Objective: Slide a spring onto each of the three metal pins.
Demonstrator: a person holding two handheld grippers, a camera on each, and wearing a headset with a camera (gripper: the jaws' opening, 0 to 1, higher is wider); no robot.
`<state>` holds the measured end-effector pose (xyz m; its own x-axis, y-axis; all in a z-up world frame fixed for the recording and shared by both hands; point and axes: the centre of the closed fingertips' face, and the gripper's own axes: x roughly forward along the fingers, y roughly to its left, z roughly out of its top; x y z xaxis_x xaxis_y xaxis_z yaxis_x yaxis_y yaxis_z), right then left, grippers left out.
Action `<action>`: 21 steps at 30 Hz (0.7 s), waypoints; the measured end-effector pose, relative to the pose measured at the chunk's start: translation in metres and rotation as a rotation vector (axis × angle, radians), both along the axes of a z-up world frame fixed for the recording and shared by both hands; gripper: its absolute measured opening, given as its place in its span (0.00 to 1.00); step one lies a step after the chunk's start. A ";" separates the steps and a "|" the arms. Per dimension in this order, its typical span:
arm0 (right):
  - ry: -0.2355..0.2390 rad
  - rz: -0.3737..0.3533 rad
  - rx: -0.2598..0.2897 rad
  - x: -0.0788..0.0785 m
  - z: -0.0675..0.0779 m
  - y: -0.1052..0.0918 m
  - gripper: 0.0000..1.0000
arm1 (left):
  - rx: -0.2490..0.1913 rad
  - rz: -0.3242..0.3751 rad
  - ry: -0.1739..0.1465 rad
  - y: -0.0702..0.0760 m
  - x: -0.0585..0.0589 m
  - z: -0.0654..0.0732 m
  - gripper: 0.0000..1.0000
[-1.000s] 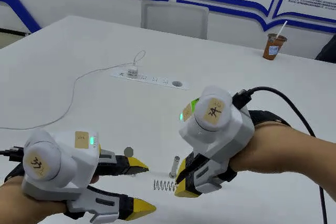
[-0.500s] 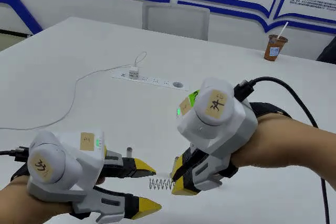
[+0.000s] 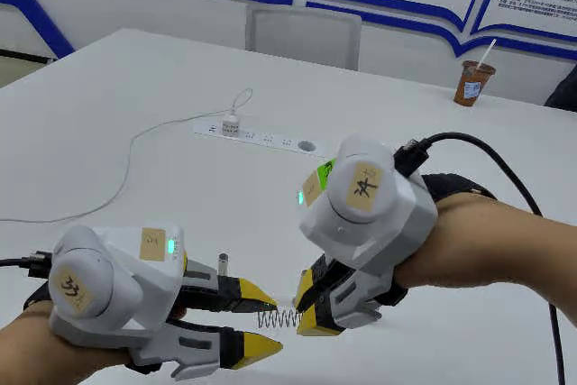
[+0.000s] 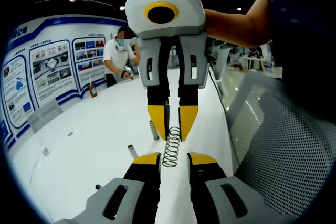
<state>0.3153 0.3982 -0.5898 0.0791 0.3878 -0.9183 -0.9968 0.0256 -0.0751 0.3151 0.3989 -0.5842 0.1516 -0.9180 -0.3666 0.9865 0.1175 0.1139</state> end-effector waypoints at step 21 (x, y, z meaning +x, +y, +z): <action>-0.001 0.032 -0.004 -0.003 -0.006 -0.005 0.14 | -0.004 -0.022 -0.009 -0.001 -0.003 0.000 0.11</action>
<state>0.3125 0.3936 -0.5956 0.0678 0.3865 -0.9198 -0.9971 -0.0067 -0.0764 0.3119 0.3976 -0.5839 0.1350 -0.9225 -0.3615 0.9878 0.0967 0.1220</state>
